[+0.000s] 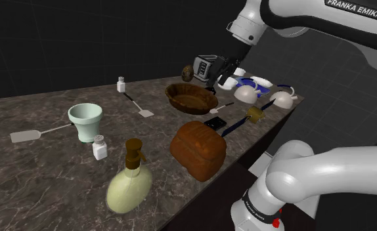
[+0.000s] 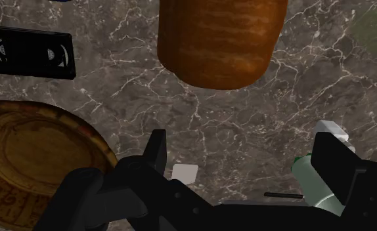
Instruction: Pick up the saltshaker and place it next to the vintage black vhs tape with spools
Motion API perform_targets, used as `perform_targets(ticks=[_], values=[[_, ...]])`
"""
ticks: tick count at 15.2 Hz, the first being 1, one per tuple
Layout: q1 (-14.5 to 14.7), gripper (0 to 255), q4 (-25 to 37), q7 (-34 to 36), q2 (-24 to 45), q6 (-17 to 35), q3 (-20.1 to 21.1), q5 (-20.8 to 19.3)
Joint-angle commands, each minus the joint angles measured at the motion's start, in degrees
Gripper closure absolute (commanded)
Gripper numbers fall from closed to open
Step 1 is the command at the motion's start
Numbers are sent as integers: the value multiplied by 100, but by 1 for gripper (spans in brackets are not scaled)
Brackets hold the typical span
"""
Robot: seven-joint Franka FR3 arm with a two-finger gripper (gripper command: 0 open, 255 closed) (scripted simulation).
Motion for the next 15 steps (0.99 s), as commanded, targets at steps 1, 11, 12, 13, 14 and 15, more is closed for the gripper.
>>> perform_targets(ticks=[1,11,12,13,14,15], values=[[0,0,0,0,0,0,0,0],[176,0,-897,1368,443,1793,1354,489],[183,0,-934,1512,550,1981,1498,519],[185,0,-962,1658,667,2169,1646,543],[183,0,-979,1808,796,2357,1794,559],[171,0,-986,1959,934,2544,1947,568]])
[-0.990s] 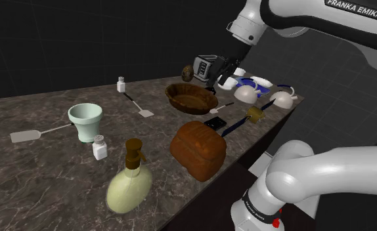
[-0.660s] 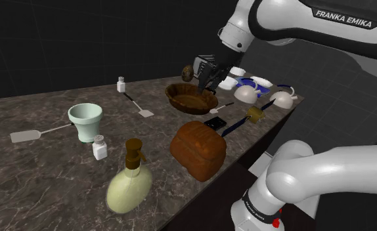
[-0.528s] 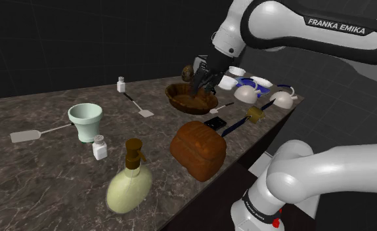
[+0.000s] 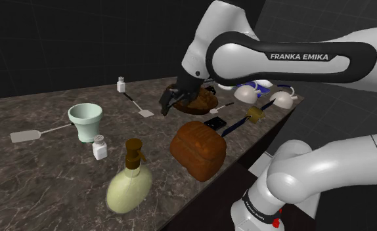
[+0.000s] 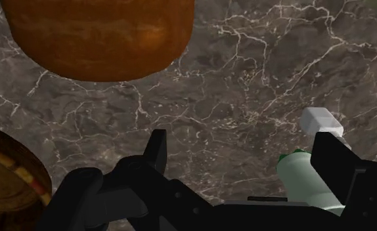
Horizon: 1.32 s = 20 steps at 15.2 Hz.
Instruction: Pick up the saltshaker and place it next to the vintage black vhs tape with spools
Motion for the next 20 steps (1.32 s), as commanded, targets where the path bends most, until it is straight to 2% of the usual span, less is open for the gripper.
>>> perform_targets(ticks=[1,7,11,14,16,18,20], values=[[-29,0,-20,296,258,373,282,7],[-321,0,202,1392,1333,1431,1278,-313],[-752,0,544,2396,2219,2012,2045,-1004],[-1174,0,917,3431,3017,2299,2656,-1973],[-1376,0,1241,4297,3659,2352,2973,-2904],[-1346,0,1633,5196,4366,2257,3072,-3933],[-1040,0,2066,5935,5030,2076,2914,-4793]])
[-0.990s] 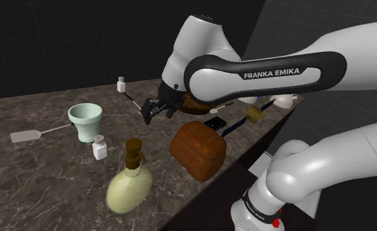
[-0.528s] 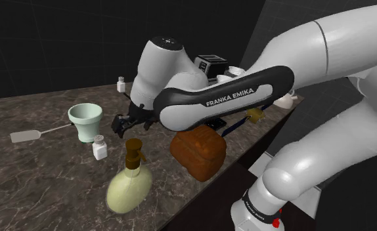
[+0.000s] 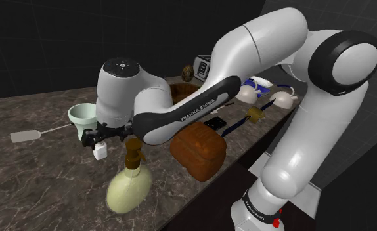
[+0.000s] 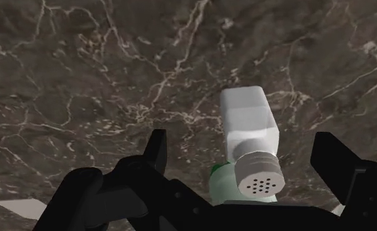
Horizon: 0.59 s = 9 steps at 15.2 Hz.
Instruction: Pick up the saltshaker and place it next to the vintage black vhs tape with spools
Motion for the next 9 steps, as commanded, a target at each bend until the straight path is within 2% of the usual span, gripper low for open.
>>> perform_targets(ticks=[1,4,6,9], values=[[313,0,410,722,636,-140,-180,-849],[479,0,460,879,855,-45,-394,-1102],[757,0,490,922,951,60,-720,-1169],[1646,0,502,795,961,320,-1707,-954]])
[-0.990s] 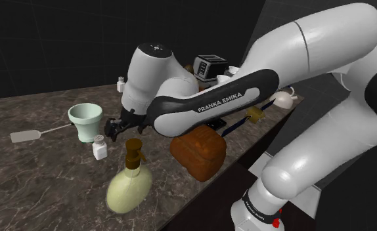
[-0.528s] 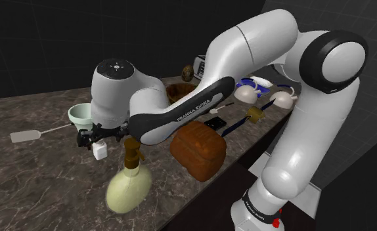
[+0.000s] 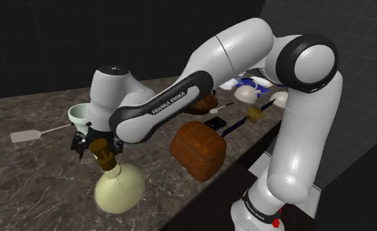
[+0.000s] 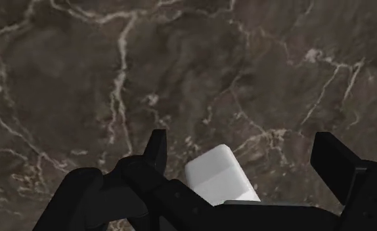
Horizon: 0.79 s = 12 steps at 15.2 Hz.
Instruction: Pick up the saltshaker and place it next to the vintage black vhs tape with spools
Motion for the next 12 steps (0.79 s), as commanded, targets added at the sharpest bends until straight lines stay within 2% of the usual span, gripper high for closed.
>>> perform_targets(ticks=[1,2,3,7,8,12], values=[[693,0,-91,-164,-34,120,-719,-2590],[932,0,-103,-235,-69,163,-969,-2476],[1023,0,-107,-261,-80,178,-1064,-2434],[1012,0,-106,-258,-79,176,-1052,-2439],[1011,255,-108,-260,-84,173,-1050,-2435],[1010,255,-108,-261,-84,173,-1050,-2435]])
